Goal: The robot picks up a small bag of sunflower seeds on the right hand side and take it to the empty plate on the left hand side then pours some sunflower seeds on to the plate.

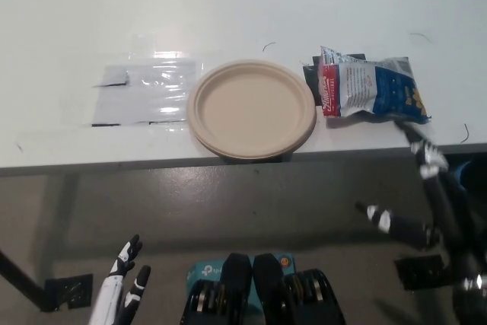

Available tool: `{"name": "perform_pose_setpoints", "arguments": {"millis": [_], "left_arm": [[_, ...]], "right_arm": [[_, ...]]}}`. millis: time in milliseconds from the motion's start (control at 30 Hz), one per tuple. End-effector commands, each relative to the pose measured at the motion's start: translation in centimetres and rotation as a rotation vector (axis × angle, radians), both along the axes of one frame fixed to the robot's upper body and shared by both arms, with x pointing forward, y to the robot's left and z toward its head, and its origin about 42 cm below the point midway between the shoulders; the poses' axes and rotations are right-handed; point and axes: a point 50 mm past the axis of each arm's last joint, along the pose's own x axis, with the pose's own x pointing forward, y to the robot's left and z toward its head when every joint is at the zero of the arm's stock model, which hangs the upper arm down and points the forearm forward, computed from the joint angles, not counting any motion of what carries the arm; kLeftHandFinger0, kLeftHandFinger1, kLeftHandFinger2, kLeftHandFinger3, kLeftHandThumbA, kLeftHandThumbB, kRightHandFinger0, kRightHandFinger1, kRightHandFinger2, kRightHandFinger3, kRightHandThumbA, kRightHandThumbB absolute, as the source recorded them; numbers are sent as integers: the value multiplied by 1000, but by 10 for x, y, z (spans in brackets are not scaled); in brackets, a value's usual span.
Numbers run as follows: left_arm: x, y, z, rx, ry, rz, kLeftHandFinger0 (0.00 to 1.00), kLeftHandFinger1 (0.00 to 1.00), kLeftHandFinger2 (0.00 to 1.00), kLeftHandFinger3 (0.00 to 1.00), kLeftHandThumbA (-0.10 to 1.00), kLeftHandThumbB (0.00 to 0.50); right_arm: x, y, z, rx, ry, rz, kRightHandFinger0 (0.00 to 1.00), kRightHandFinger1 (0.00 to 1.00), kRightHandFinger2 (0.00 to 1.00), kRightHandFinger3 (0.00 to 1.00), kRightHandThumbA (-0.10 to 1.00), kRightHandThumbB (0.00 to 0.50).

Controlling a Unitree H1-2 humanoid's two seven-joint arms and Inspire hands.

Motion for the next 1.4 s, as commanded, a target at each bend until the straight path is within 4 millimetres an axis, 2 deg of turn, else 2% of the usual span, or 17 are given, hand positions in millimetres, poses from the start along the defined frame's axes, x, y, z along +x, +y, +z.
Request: {"name": "perform_pose_setpoints", "arguments": {"millis": [0, 133, 233, 333, 467, 633, 767, 867, 1067, 1200, 1367], "left_arm": [[8, 2, 12, 15, -85, 3, 1000, 1000, 1000, 1000, 1000, 244], [9, 1, 12, 13, -83, -5, 1000, 1000, 1000, 1000, 1000, 237], [9, -1, 11, 14, -81, -12, 1000, 1000, 1000, 1000, 1000, 241], [7, 0, 11, 14, -80, -15, 1000, 1000, 1000, 1000, 1000, 238], [6, -1, 10, 12, -72, -19, 1000, 1000, 1000, 1000, 1000, 246], [4, -2, 9, 22, -72, -26, 1000, 1000, 1000, 1000, 1000, 245], [4, -2, 8, 25, -80, -31, 1000, 1000, 1000, 1000, 1000, 225], [3, -2, 7, 20, -81, -32, 1000, 1000, 1000, 1000, 1000, 226], [0, 0, 6, 16, -68, -23, 1000, 1000, 1000, 1000, 1000, 242], [0, -1, 6, 23, -70, -29, 1000, 1000, 1000, 1000, 1000, 216], [1, -2, 5, 30, -64, -37, 1000, 1000, 1000, 1000, 1000, 187]], "right_arm": [[33, -8, 34, -149, -11, -58, 1000, 1000, 1000, 1000, 1000, 255], [57, -9, 49, -212, 32, -75, 1000, 1000, 1000, 1000, 999, 250], [80, -9, 47, -262, 51, -66, 1000, 1000, 1000, 1000, 1000, 241], [97, -5, 45, -330, 95, -71, 1000, 1000, 1000, 1000, 983, 256], [113, -3, 42, -360, 126, -78, 1000, 1000, 1000, 1000, 942, 261], [129, -6, 34, -395, 179, -106, 1000, 1000, 1000, 1000, 986, 286], [133, -8, 30, -399, 194, -121, 1000, 1000, 1000, 1000, 983, 279], [138, -10, 29, -399, 200, -126, 1000, 1000, 1000, 1000, 1000, 281], [145, -11, 32, -382, 199, -131, 1000, 1000, 1000, 1000, 1000, 252], [144, -16, 40, -378, 192, -139, 1000, 1000, 1000, 1000, 1000, 257], [146, -20, 51, -355, 173, -139, 1000, 1000, 1000, 1000, 1000, 226]]}}
